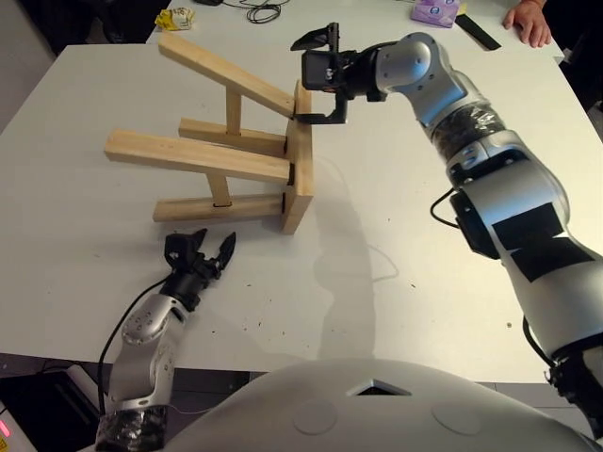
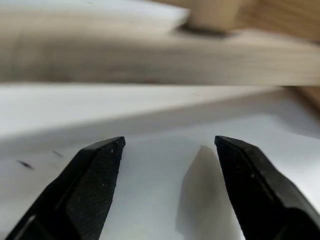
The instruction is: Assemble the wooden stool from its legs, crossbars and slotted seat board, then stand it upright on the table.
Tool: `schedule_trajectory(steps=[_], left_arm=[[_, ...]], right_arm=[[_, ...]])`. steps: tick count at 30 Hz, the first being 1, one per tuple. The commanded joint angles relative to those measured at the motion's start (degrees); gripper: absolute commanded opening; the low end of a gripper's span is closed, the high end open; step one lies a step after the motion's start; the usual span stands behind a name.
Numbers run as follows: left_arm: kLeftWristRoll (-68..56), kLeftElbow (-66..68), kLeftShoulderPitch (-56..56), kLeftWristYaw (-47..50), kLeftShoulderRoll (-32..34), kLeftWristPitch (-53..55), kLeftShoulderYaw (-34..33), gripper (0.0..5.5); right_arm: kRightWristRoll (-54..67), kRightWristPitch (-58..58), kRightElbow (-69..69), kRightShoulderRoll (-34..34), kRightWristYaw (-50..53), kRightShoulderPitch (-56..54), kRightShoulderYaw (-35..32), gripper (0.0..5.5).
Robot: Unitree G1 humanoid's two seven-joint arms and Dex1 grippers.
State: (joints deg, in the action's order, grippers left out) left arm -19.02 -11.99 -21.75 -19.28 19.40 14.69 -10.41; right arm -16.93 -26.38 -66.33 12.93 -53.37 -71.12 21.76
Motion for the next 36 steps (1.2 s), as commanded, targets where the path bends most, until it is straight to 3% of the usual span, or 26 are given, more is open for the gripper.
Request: schedule_trajectory(steps=[1,7,14,18,29,36], left_arm=[[1.18,2.14,1.53,1.67,0.90,4.64,-0.83,3.36],[1.64,1.81,2.74,1.59,-0.34,4.51,0.05,3.36],[1.48,1.90,3.24,0.69,-0.46,4.06,0.74,3.36],[1.12,0.56,1.96,-1.25,1.04,4.61,1.07,3.36],[0.20,-14.77,-6.39,-18.46,14.61,10.37,9.86,3.36],[-1.23,-18.87,-7.38,-24.38,20.08,10.96,10.43,3.36]], right_arm=[[1.95,2.37,5.05,-0.60,-14.72,8.62,2.63,5.38],[7.48,10.62,19.44,1.40,-21.51,12.70,0.31,5.38],[8.94,18.40,29.10,4.41,-19.61,19.87,-1.16,5.38],[8.39,20.15,28.11,6.07,-15.50,21.23,-2.84,5.38],[7.88,25.51,28.19,9.68,0.36,25.51,-8.99,5.38],[8.92,29.18,30.80,15.99,4.82,30.99,-13.92,5.38]])
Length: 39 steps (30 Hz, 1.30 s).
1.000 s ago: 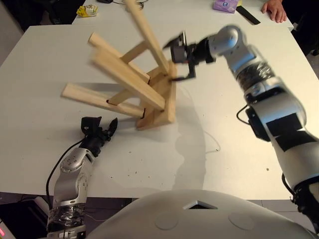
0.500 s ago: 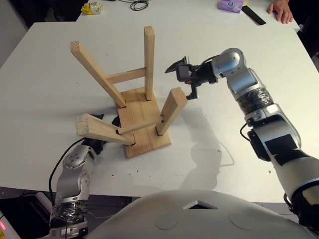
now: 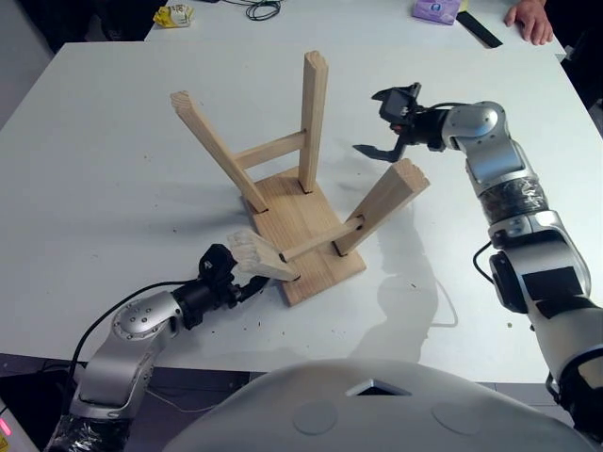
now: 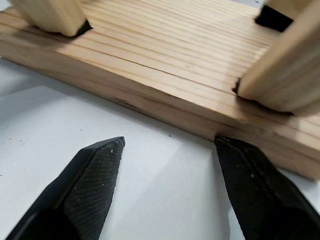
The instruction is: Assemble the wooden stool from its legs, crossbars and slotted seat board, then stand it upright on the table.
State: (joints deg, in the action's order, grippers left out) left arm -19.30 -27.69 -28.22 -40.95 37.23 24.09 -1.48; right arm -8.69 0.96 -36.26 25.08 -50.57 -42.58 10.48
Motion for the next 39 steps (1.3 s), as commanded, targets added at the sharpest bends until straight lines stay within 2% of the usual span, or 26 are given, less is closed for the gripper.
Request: schedule_trajectory(steps=[1,6,11,22,25,27,31,34,37,39], left_arm=[[-0.74,-3.25,-0.14,-2.14,1.39,1.93,2.92,3.36],[0.54,-1.09,8.46,-0.51,-4.80,4.01,12.41,3.36],[-1.35,-0.63,15.75,-0.51,-9.01,7.77,17.00,3.36],[-16.72,0.61,28.96,5.75,-26.52,17.30,15.32,3.36],[-20.57,-4.72,29.61,9.67,-29.03,19.62,14.06,3.36],[-23.68,-10.59,26.45,11.63,-26.95,21.72,11.19,3.36],[-28.33,-19.46,12.24,9.25,-14.29,25.10,-0.21,3.36],[-26.64,-19.57,2.74,3.63,-6.23,23.52,-4.29,3.36],[-24.55,-17.94,-2.78,-1.42,-1.77,19.94,-5.48,3.36],[-22.93,-13.51,-4.05,-5.63,0.61,16.16,-8.60,3.36]], right_arm=[[0.63,2.11,0.36,4.05,2.68,2.25,-3.00,5.38],[1.16,3.64,-1.20,4.04,6.62,0.82,-5.00,5.38],[2.10,4.95,-1.02,3.58,9.57,1.70,-5.61,5.38],[5.34,12.09,7.72,2.01,12.88,8.82,-7.19,5.38],[5.72,14.91,11.63,2.23,14.90,11.98,-8.51,5.38],[5.81,16.98,14.72,2.54,16.62,14.61,-9.34,5.38],[6.16,20.50,22.88,4.21,18.56,22.32,-11.54,5.38],[6.00,21.38,24.50,4.70,20.35,25.02,-12.94,5.38],[5.44,21.20,25.35,4.83,21.58,25.90,-12.48,5.38],[5.37,21.29,26.13,4.66,22.03,26.74,-12.15,5.38]])
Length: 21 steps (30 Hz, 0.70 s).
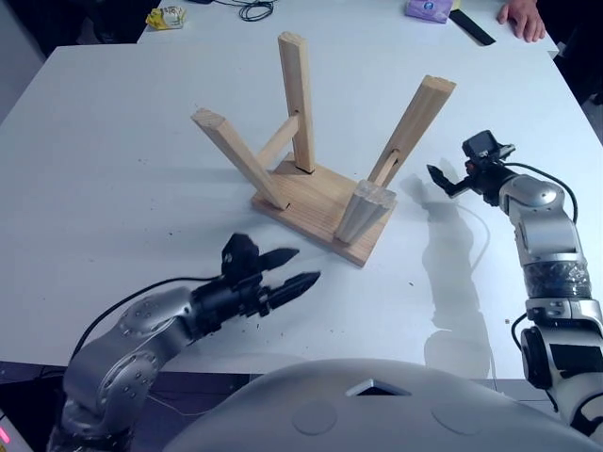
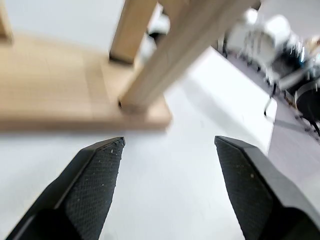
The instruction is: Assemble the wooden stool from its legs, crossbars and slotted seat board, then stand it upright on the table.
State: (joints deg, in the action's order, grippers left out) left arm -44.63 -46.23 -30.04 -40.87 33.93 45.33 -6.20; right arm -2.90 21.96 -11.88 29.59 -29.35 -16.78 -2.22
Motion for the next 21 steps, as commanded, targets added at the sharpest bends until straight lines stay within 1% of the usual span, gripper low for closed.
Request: schedule_trajectory(steps=[1,3,6,9,11,15,17,19,21], left_arm=[[4.34,9.61,-1.19,-6.62,4.80,-7.64,-5.77,3.36],[8.96,19.82,3.73,-4.52,5.17,-12.33,-8.46,3.36],[16.42,36.82,15.44,2.56,4.53,-20.61,-11.43,3.36],[19.30,44.80,21.78,6.79,2.76,-26.18,-13.42,3.36],[21.75,50.07,25.19,7.86,1.84,-30.04,-12.67,3.36],[27.14,61.90,32.41,7.32,0.37,-36.41,-8.28,3.36],[29.64,66.90,35.99,6.23,-0.48,-38.76,-5.54,3.36],[31.94,70.33,37.42,5.22,-0.59,-41.08,-3.42,3.36],[33.15,72.52,37.03,4.63,-0.37,-43.19,-2.79,3.36]], right_arm=[[-0.32,0.57,2.23,-0.04,1.01,1.41,0.58,5.38],[-0.02,1.35,3.19,-0.47,1.34,2.42,0.54,5.38],[-0.17,2.39,5.18,-1.20,1.45,4.73,1.70,5.38],[-0.41,3.47,6.93,-1.63,1.21,6.06,2.97,5.38],[-0.44,5.40,9.80,-1.70,1.56,7.69,3.35,5.38],[-2.01,11.82,17.58,-0.90,2.95,11.34,3.73,5.38],[-3.44,15.32,23.39,1.51,2.35,14.27,4.40,5.38],[-2.82,18.71,31.24,6.49,-2.49,17.82,5.30,5.38],[-1.13,19.67,37.79,12.95,-9.45,19.76,6.23,5.38]])
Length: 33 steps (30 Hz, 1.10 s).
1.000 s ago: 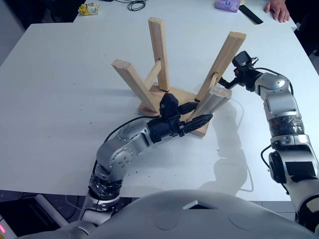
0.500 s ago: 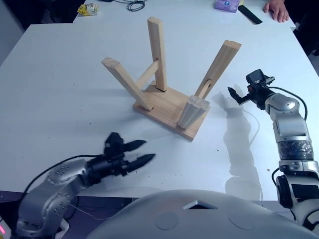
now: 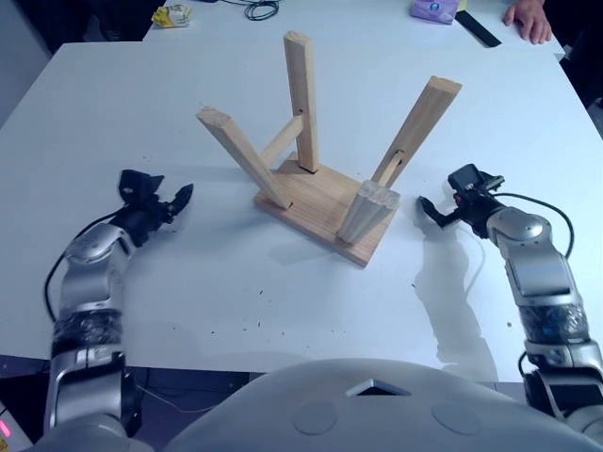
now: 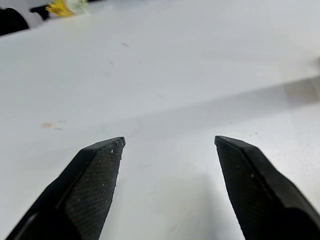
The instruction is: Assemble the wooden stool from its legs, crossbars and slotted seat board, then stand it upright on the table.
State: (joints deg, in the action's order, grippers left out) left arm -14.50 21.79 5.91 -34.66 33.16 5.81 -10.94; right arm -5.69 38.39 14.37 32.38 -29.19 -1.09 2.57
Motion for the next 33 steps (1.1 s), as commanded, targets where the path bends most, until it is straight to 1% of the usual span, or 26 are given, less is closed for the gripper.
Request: schedule_trajectory(steps=[1,3,5,7,10,15,19,22,26,30,33], left_arm=[[3.54,6.02,1.39,-1.58,0.36,-4.48,2.12,3.36],[5.29,10.57,3.64,-2.70,0.03,-6.52,3.75,3.36],[5.77,12.33,3.67,-3.42,-0.54,-7.86,4.42,3.36],[6.05,14.13,4.95,-5.34,-1.46,-8.67,5.98,3.36],[6.29,16.30,7.14,-9.00,-2.74,-9.03,8.57,3.36],[6.63,16.97,9.17,-14.53,-5.53,-8.65,12.98,3.36],[6.74,16.30,9.92,-17.61,-7.35,-7.54,15.87,3.36],[7.00,15.93,10.30,-19.24,-8.25,-7.07,17.66,3.36],[4.31,7.24,6.49,-21.98,-6.79,-3.64,18.55,3.36],[-0.21,-7.93,-2.68,-21.67,-3.98,2.04,17.56,3.36],[-2.29,-13.95,-5.87,-20.17,-3.06,5.45,16.42,3.36]], right_arm=[[2.58,3.11,14.28,13.11,-12.89,4.88,1.74,5.38],[4.73,2.73,19.19,17.21,-18.10,5.80,2.36,5.38],[6.28,2.01,19.26,17.82,-21.11,2.98,4.90,5.38],[5.82,1.44,17.22,16.16,-21.00,1.24,8.42,5.38],[7.78,4.61,15.43,13.04,-20.37,0.61,10.69,5.38],[9.50,11.10,12.53,6.42,-16.01,-1.54,11.86,5.38],[11.55,15.16,12.35,3.61,-14.24,-1.19,12.28,5.38],[11.32,15.61,9.90,0.70,-12.18,-2.26,14.11,5.38],[10.79,13.86,4.20,-2.90,-9.39,-4.87,13.95,5.38],[10.21,10.34,-2.08,-3.96,-8.42,-6.53,13.63,5.38],[10.47,9.49,-1.89,-3.83,-8.12,-4.72,13.11,5.38]])
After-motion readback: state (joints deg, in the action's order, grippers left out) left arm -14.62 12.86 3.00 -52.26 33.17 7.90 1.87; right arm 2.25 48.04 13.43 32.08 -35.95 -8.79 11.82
